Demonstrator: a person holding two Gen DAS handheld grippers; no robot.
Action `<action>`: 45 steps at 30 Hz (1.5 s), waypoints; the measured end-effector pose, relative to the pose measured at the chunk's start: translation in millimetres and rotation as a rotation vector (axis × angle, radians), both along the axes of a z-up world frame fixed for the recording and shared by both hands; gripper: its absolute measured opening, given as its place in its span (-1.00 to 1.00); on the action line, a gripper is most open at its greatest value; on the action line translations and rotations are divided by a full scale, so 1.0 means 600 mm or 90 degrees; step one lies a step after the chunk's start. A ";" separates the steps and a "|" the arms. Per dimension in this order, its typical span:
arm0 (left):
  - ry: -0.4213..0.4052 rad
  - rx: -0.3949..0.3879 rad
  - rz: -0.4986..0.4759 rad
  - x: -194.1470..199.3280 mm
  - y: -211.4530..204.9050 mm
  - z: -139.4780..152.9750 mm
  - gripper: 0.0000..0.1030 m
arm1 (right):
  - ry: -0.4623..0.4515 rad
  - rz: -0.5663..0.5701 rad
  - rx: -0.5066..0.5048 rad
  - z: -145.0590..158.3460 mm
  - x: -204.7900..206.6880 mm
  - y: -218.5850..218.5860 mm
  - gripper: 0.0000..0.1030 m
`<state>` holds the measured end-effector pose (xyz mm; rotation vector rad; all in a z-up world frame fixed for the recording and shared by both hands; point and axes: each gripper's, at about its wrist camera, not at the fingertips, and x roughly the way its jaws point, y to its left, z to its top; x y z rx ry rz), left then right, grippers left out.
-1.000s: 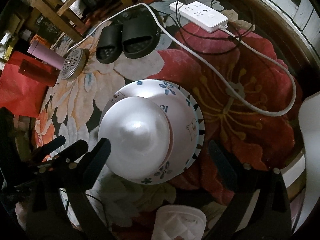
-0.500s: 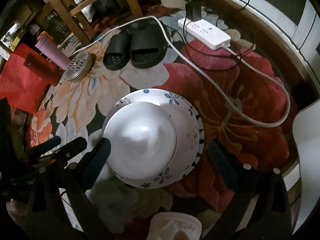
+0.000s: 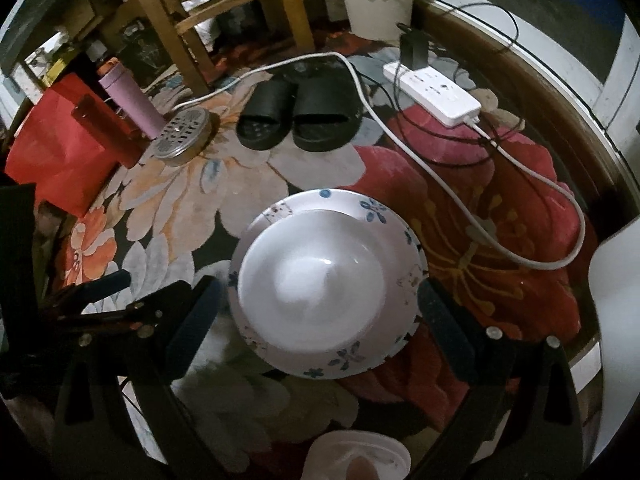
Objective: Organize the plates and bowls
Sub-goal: 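Withdraw the right tool from the stack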
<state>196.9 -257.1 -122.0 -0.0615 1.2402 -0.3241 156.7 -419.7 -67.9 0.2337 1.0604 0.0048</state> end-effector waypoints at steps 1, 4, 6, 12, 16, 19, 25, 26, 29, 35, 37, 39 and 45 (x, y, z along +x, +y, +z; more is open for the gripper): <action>-0.010 0.000 0.002 -0.003 0.003 0.002 0.92 | -0.003 0.002 -0.001 0.001 -0.001 0.002 0.92; -0.028 0.001 0.004 -0.009 0.009 0.005 0.92 | -0.009 0.010 -0.006 0.002 -0.001 0.013 0.92; -0.039 0.006 0.006 -0.013 0.013 0.007 0.92 | -0.013 0.015 -0.011 0.003 -0.002 0.020 0.92; -0.055 0.018 0.015 -0.017 0.030 0.009 0.90 | -0.024 0.016 -0.035 0.008 -0.009 0.039 0.93; -0.055 0.016 0.020 -0.020 0.041 0.009 0.89 | -0.023 0.024 -0.019 0.007 -0.007 0.044 0.93; -0.055 0.017 0.021 -0.022 0.045 0.008 0.88 | -0.019 0.025 -0.014 0.004 -0.005 0.048 0.92; -0.063 0.027 0.026 -0.027 0.057 0.009 0.88 | -0.017 0.031 -0.008 0.002 -0.005 0.059 0.93; -0.065 0.028 0.026 -0.027 0.058 0.010 0.88 | -0.016 0.030 -0.007 0.002 -0.005 0.058 0.93; -0.067 0.029 0.031 -0.029 0.066 0.011 0.88 | -0.015 0.029 -0.006 0.001 -0.004 0.061 0.92; -0.066 0.029 0.039 -0.032 0.082 0.011 0.85 | -0.010 0.030 -0.002 -0.002 -0.003 0.069 0.93; -0.065 0.027 0.041 -0.033 0.088 0.011 0.84 | -0.011 0.033 -0.002 -0.002 -0.003 0.075 0.92; -0.064 0.026 0.043 -0.034 0.093 0.011 0.83 | -0.011 0.035 -0.002 -0.003 -0.004 0.079 0.92; -0.059 0.019 0.048 -0.039 0.108 0.009 0.82 | -0.006 0.042 0.001 -0.006 -0.002 0.092 0.92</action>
